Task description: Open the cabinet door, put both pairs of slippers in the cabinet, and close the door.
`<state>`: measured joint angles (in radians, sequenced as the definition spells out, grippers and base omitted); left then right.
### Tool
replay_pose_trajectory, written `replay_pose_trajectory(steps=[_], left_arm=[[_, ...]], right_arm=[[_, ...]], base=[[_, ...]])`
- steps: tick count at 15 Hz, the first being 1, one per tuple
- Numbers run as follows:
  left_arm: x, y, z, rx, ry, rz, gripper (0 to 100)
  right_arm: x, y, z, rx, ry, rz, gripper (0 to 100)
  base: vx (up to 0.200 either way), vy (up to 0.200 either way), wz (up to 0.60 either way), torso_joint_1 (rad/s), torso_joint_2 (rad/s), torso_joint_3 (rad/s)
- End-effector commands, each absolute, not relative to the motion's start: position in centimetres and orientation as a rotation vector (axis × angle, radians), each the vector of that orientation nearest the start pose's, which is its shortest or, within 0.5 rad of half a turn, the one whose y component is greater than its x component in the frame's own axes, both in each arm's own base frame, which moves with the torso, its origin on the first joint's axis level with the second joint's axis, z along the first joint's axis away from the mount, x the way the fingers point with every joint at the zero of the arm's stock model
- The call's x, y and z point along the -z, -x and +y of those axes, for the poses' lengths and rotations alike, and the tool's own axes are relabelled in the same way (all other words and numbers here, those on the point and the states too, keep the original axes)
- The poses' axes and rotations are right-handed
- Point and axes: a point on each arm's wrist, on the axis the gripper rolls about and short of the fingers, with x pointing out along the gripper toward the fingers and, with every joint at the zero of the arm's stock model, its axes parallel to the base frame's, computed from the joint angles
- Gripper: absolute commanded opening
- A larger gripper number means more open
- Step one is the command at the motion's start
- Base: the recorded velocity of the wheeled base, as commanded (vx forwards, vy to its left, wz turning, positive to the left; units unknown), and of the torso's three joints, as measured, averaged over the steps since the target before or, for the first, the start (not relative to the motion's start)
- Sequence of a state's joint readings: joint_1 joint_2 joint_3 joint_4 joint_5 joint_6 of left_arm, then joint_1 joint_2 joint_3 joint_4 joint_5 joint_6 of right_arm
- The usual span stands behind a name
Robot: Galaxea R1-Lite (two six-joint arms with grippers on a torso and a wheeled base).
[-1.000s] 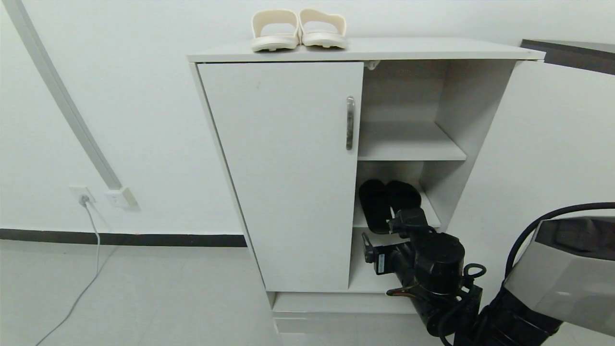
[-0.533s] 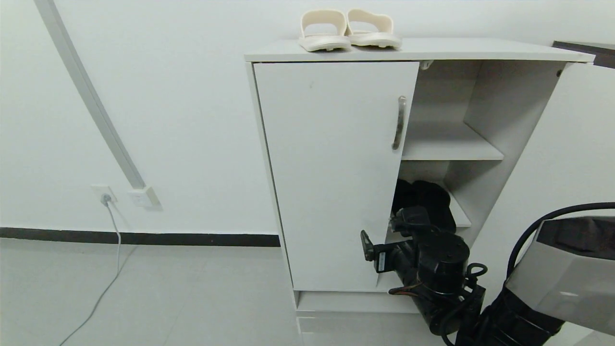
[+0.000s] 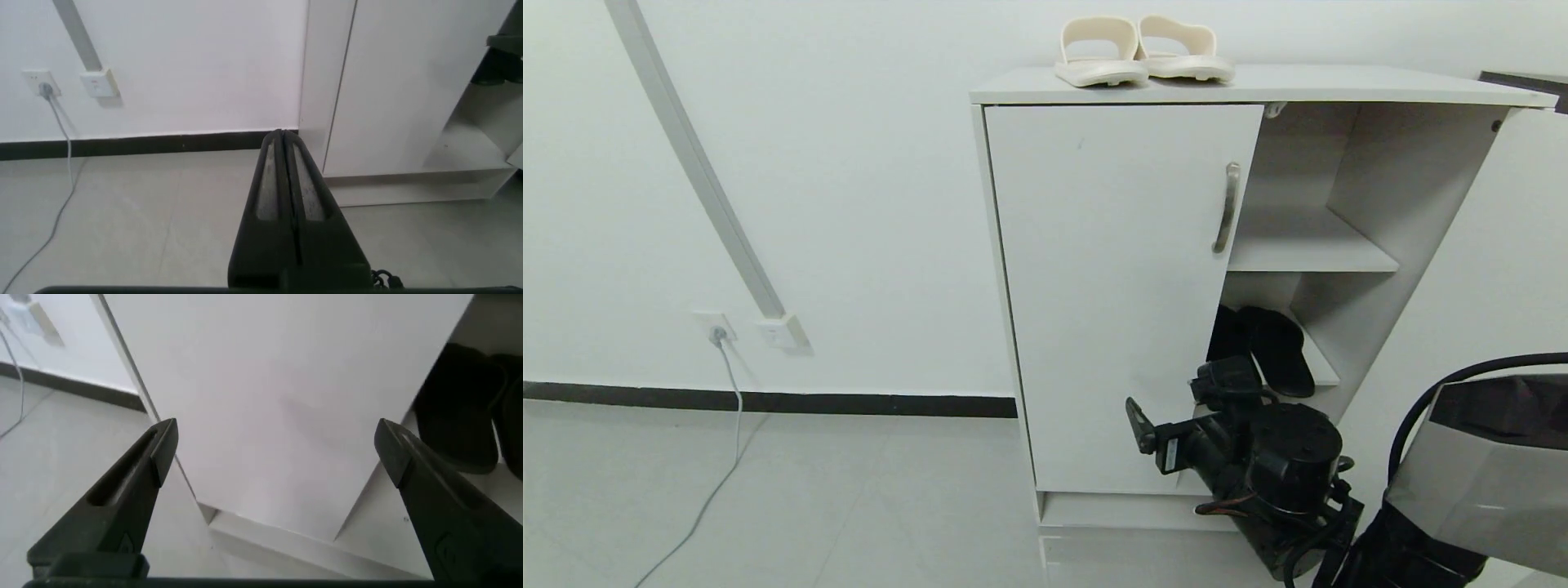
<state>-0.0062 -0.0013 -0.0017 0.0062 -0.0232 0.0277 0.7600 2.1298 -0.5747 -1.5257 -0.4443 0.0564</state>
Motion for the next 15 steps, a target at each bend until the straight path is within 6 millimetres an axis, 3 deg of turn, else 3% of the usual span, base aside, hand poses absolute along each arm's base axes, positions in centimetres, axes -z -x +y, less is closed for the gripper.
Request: replay_pose_trajectory(steps=[1, 15], left_arm=[[-7.53, 2.29, -0.04, 0.029, -0.028, 0.004, 0], [-7.53, 2.29, -0.04, 0.029, -0.028, 0.004, 0]], right_arm=[[-7.52, -24.99, 22.4, -0.32, -0.032, 0.042, 100], [-7.19, -24.92, 22.34, -0.32, 0.011, 0.048, 100]], base=[[0.0, 0.0, 0.0, 0.0, 0.0, 0.0], [0.0, 0.0, 0.0, 0.0, 0.0, 0.0]])
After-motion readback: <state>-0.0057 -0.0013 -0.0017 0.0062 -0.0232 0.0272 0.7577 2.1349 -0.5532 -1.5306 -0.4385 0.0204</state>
